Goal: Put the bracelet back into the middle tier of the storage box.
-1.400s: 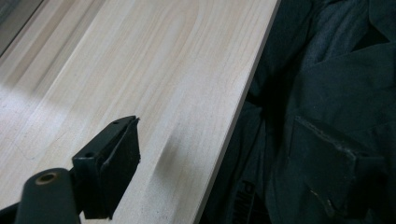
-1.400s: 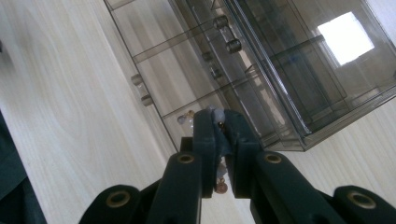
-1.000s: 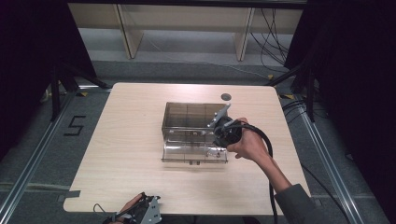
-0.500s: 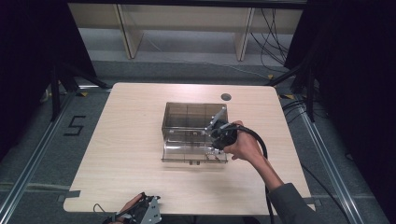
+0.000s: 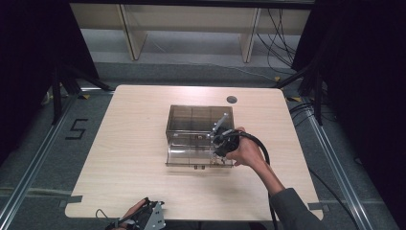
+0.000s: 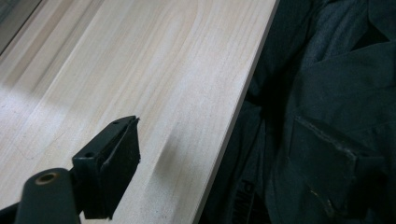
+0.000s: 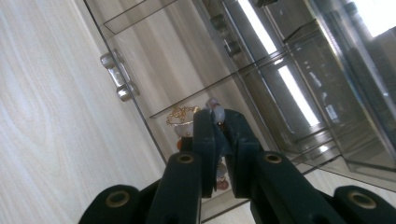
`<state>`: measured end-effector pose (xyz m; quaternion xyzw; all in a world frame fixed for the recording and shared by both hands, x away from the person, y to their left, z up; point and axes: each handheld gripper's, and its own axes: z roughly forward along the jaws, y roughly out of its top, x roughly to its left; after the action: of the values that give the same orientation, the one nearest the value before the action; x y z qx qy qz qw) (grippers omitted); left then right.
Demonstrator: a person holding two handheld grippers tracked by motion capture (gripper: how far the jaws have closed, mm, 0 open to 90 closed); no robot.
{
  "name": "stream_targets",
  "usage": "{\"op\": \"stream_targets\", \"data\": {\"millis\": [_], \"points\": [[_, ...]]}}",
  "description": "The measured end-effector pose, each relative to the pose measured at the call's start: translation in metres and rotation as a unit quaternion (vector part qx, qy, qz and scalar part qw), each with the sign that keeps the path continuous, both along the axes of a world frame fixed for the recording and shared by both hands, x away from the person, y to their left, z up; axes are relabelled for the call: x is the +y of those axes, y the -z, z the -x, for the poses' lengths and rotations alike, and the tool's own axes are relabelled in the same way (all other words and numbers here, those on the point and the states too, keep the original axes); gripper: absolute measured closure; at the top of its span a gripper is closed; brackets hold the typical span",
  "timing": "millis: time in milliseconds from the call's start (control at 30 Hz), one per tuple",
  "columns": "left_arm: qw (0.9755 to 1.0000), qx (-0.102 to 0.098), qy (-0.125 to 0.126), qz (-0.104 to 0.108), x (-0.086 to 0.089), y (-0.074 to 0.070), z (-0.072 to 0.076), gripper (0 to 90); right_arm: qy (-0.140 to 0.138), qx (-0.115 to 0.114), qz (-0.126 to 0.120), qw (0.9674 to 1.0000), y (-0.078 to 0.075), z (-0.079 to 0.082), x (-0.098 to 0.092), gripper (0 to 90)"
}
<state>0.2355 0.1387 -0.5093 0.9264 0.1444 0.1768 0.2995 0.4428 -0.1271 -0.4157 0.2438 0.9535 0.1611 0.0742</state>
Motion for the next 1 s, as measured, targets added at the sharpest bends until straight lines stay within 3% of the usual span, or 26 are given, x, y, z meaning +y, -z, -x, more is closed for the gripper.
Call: {"op": "stream_targets", "data": {"millis": [33, 67, 100, 133, 200, 267, 300, 433, 467, 500, 600, 733, 833, 900, 1000], "points": [[0.9999, 0.011, 0.007, 0.009, 0.0, 0.0, 0.0, 16.3, 0.004, 0.002, 0.002, 1.0, 0.002, 0.0, 0.001, 84.2], [0.9999, 0.01, 0.008, 0.001, 0.001, 0.0, 0.0, 16.2, -0.004, 0.006, 0.001, 1.0, 0.005, -0.001, 0.002, 84.2], [0.9997, 0.021, 0.01, 0.009, 0.001, 0.0, -0.001, 16.3, 0.004, 0.009, 0.003, 0.9999, 0.006, 0.0, 0.002, 84.2], [0.9999, 0.006, -0.001, 0.01, 0.0, 0.001, 0.001, 16.3, 0.0, 0.004, 0.006, 1.0, 0.007, -0.001, 0.002, 84.2], [1.0, 0.003, 0.002, 0.002, 0.0, 0.0, 0.0, 16.2, -0.001, 0.006, 0.006, 1.0, 0.009, -0.002, 0.003, 84.2], [0.9999, 0.01, 0.003, 0.013, 0.0, 0.001, 0.0, 16.3, -0.003, 0.009, 0.007, 0.9999, 0.011, -0.003, 0.003, 84.2], [1.0, 0.001, -0.001, 0.002, 0.0, 0.0, 0.0, 16.3, 0.0, 0.011, 0.006, 0.9999, 0.012, -0.003, 0.003, 84.2], [0.9998, 0.017, 0.008, 0.007, 0.001, 0.0, -0.001, 16.2, 0.002, 0.014, 0.009, 0.9999, 0.016, -0.003, 0.005, 84.2], [1.0, 0.003, 0.002, 0.004, 0.0, 0.0, 0.0, 16.3, 0.005, 0.015, 0.01, 0.9998, 0.017, -0.003, 0.005, 84.1], [1.0, 0.002, 0.001, 0.002, 0.0, 0.0, 0.0, 16.3, 0.005, 0.015, 0.009, 0.9998, 0.018, -0.003, 0.005, 84.1], [0.9998, 0.009, 0.004, 0.014, 0.0, 0.001, 0.0, 16.3, 0.0, 0.016, 0.009, 0.9998, 0.021, -0.004, 0.004, 84.1], [0.9999, 0.008, 0.005, 0.01, 0.0, 0.001, 0.0, 16.3, 0.001, 0.014, 0.01, 0.9999, 0.022, -0.005, 0.003, 84.0], [0.9997, 0.02, 0.013, 0.001, 0.001, -0.001, -0.001, 16.2, 0.005, 0.015, 0.008, 0.9998, 0.024, -0.005, 0.001, 83.5], [0.9999, 0.012, 0.005, 0.01, 0.0, 0.001, 0.001, 16.3, 0.013, 0.018, 0.007, 0.9997, 0.024, -0.004, 0.001, 82.5], [0.9998, 0.018, 0.008, 0.008, 0.0, 0.0, 0.0, 16.2, 0.011, 0.015, 0.004, 0.9998, 0.026, -0.005, -0.001, 79.4]]}}
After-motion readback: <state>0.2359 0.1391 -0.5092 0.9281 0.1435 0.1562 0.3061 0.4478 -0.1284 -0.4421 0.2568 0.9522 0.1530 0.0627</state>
